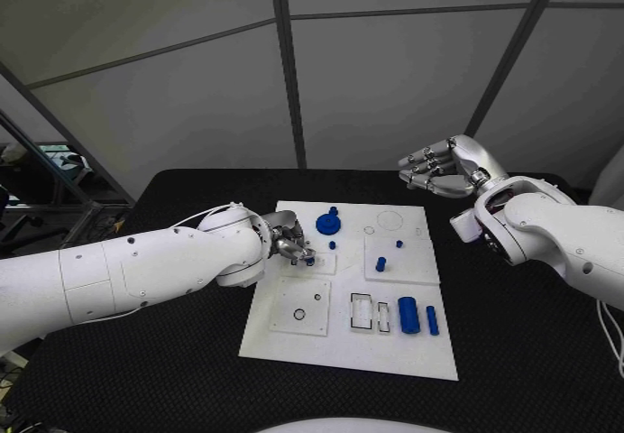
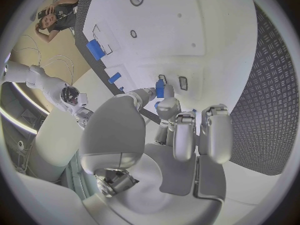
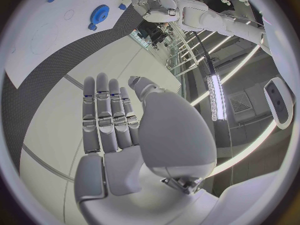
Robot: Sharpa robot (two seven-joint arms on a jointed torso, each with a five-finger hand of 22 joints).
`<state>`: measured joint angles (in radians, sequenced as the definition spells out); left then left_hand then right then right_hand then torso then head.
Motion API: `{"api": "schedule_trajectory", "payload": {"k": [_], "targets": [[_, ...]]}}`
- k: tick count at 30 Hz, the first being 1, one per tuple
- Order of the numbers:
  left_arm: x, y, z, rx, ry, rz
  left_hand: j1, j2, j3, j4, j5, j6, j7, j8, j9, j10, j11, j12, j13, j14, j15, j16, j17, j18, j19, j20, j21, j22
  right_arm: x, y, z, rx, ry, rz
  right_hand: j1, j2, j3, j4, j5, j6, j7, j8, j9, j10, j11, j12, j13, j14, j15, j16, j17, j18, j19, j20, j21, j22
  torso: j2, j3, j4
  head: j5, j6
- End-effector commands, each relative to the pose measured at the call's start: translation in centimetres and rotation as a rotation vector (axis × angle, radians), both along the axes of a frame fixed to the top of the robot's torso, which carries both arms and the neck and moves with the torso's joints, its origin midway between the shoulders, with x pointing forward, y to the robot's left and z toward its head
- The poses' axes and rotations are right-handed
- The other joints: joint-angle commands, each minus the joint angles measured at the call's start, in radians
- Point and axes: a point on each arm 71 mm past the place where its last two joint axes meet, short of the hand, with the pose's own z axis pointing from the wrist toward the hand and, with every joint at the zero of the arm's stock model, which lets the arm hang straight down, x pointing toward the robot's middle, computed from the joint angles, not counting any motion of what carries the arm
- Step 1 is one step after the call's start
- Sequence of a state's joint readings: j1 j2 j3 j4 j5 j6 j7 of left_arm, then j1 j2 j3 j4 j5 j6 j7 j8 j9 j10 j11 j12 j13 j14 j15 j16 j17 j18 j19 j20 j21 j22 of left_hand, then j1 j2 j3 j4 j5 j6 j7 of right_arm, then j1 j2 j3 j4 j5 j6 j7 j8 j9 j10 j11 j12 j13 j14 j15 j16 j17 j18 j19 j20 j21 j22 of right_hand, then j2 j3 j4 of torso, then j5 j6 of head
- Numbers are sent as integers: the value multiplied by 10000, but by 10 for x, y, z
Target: Assemble the parts on the task board
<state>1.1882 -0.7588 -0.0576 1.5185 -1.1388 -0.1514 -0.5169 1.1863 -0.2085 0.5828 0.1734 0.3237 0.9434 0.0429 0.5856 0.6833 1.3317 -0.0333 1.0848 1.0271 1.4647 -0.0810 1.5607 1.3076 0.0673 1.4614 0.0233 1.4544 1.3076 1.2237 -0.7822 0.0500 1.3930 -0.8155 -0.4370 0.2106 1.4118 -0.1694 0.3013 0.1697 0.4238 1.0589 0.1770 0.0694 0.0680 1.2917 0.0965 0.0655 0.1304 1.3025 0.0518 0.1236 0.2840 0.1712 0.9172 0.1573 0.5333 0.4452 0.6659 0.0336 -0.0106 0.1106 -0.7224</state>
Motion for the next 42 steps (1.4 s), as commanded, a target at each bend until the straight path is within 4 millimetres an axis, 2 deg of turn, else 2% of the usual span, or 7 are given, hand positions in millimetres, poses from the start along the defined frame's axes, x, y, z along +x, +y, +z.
{"api": "schedule_trajectory", "payload": {"k": [1,16,31,36,42], "targets": [[-1,-1,-1,279,98,-234,-28,-64,1758,-1776,30,64,0,41,10,46,10,43,-3,1035,-68,36,2550,-243,129,9,47,712,0,1,2,39,-43,36,-74,14,-34,22,-13,-45,-11,-32,-5,-25,45,-30,-16,59,7,-45,-12,89,-13,75,-51,-14,0,2,-7,-8,-8],[0,-1,-4,494,388,-436,-26,-68,1760,-1785,44,66,0,41,11,44,10,38,-8,1035,-69,36,2550,-241,124,9,41,703,0,1,1,37,-33,69,-74,14,-34,22,-13,-45,-11,-32,-5,-25,45,-30,-16,59,7,-45,-12,89,-13,75,-51,-14,-3,3,-13,15,-29],[-1,-5,-5,567,529,-605,-51,-86,1745,-1795,73,80,-1,42,16,71,12,78,38,1034,-68,34,2548,-238,118,9,34,692,0,1,1,36,-30,86,-112,31,-35,39,-12,-48,-12,-30,-4,-28,46,-28,-34,69,9,-67,-18,90,-11,81,-74,-25,9,3,-11,-19,-19],[-1,-5,-6,623,607,-656,-251,-134,1535,-1738,79,166,-91,27,14,189,-39,204,161,1034,-87,35,2549,-241,123,2,36,710,0,1,1,36,-28,84,-112,31,-35,39,-12,-48,-12,-30,-4,-28,46,-28,-34,69,9,-67,-18,90,-11,81,-74,-25,4,2,-6,-25,-42],[0,-6,-7,693,704,-727,-542,-48,1113,-1563,59,344,-214,-25,-25,312,-125,356,319,1036,-156,39,2555,-249,146,-56,50,758,0,2,1,35,-24,86,-127,37,-35,47,-8,-50,-11,-30,-4,-32,48,-29,-41,69,11,-75,-21,90,-11,83,-82,-30,6,0,-3,-41,-76]]}}
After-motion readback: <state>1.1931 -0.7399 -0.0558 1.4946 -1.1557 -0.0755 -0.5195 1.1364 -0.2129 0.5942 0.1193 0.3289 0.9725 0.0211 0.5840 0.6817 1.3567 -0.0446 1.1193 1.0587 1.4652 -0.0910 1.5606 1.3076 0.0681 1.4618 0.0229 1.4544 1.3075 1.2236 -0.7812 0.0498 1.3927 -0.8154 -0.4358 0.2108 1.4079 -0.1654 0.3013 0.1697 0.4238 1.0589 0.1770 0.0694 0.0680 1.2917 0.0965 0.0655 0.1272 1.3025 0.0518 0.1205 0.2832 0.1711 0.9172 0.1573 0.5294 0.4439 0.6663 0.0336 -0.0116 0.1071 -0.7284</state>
